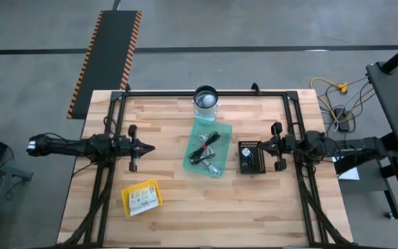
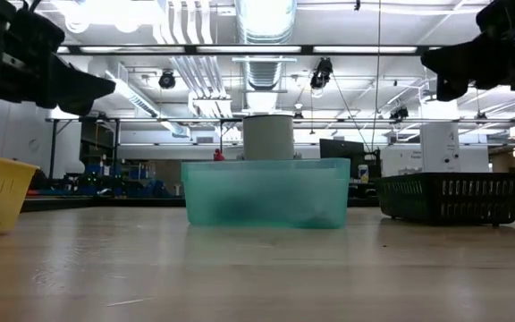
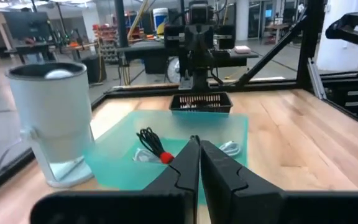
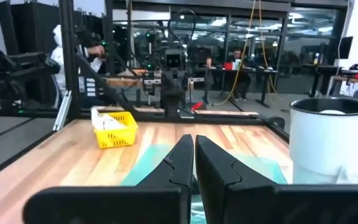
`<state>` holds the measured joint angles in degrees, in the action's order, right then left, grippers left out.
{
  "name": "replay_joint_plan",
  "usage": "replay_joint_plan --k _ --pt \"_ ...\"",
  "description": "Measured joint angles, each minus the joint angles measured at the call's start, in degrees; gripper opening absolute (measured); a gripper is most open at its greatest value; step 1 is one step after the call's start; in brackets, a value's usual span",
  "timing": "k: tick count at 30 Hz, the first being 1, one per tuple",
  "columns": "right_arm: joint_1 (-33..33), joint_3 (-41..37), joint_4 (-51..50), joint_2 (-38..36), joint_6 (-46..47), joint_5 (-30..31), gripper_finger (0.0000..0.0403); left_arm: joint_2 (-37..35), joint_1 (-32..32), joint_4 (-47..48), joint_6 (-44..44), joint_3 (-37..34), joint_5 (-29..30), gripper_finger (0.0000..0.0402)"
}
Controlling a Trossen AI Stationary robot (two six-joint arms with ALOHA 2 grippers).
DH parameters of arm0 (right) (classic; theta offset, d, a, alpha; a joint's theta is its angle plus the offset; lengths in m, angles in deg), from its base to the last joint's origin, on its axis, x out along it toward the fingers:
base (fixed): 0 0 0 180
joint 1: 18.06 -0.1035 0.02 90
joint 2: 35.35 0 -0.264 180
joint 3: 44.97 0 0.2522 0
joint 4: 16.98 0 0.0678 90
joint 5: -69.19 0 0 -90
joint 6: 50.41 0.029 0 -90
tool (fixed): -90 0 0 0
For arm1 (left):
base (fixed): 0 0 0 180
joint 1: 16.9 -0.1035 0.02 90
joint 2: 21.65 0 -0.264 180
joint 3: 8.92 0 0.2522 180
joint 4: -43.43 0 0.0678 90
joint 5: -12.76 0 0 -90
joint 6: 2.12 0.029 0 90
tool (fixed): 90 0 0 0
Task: Pick and place items into bin
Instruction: Return to Home Position
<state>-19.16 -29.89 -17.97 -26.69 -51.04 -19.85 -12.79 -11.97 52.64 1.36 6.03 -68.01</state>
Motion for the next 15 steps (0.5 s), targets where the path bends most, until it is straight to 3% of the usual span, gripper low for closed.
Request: replay_joint_plan --k 8,15 --pt "0.6 -0.8 -5.2 -1.7 2.8 0.2 0.0008 -5.9 0.0 2.1 0.3 -0.7 -0.4 0.0000" --pt "0.6 -0.8 -4.9 -1.8 1.9 -1.1 0.0009 -6.0 0.0 2.2 1.7 -0.7 -0.4 0.0000"
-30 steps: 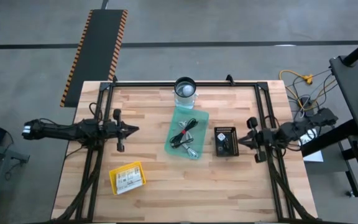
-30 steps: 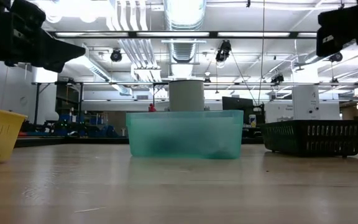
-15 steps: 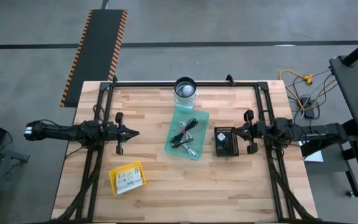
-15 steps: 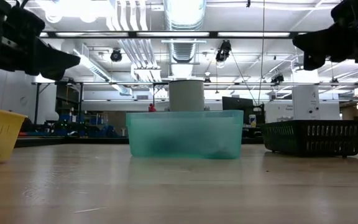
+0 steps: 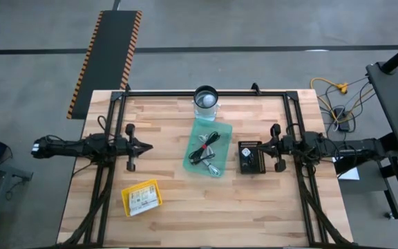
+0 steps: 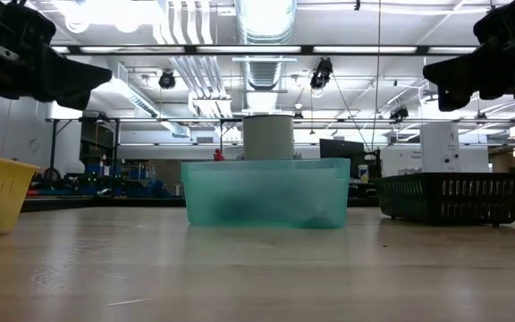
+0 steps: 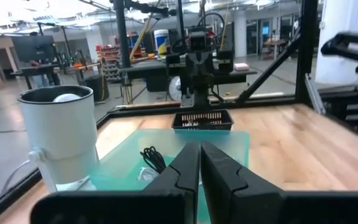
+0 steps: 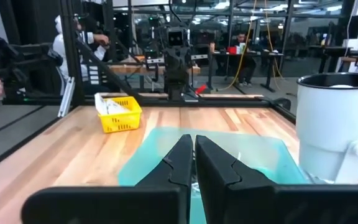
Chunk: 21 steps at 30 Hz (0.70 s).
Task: Pick and place items into bin
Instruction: Return to Home Position
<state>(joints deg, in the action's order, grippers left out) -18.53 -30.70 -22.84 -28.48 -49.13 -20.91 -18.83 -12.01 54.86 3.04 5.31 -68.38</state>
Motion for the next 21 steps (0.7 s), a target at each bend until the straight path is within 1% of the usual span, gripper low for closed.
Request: replay_joint_plan --k 4,21 --pt "0.0 0.0 0.1 0.0 -0.9 -0.2 0.0009 1.2 0.0 0.1 2.8 0.0 0.0 0.0000" --pt "0.0 0.0 -0.1 0.1 -1.3 0.1 0.0009 7.8 0.0 0.0 2.7 -0.1 0.1 0.0000"
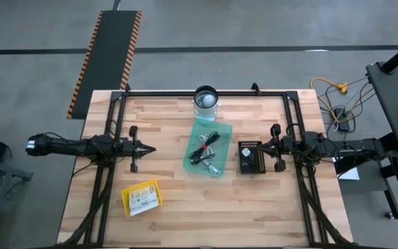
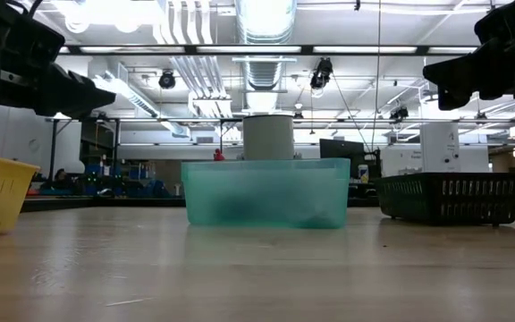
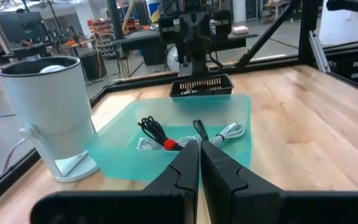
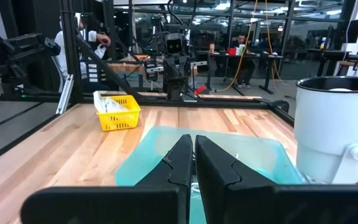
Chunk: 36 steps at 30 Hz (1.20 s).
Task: Pick and place items into bin
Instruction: Return to Home Position
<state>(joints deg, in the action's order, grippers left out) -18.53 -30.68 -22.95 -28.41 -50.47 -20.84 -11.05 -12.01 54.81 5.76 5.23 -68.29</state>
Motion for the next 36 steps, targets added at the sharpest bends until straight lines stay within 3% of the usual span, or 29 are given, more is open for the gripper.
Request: replay_joint_plan --k 36 --pt "0.0 0.0 -0.1 0.0 0.0 0.1 0.0009 3.9 0.0 -0.1 0.0 -0.1 0.0 0.0000"
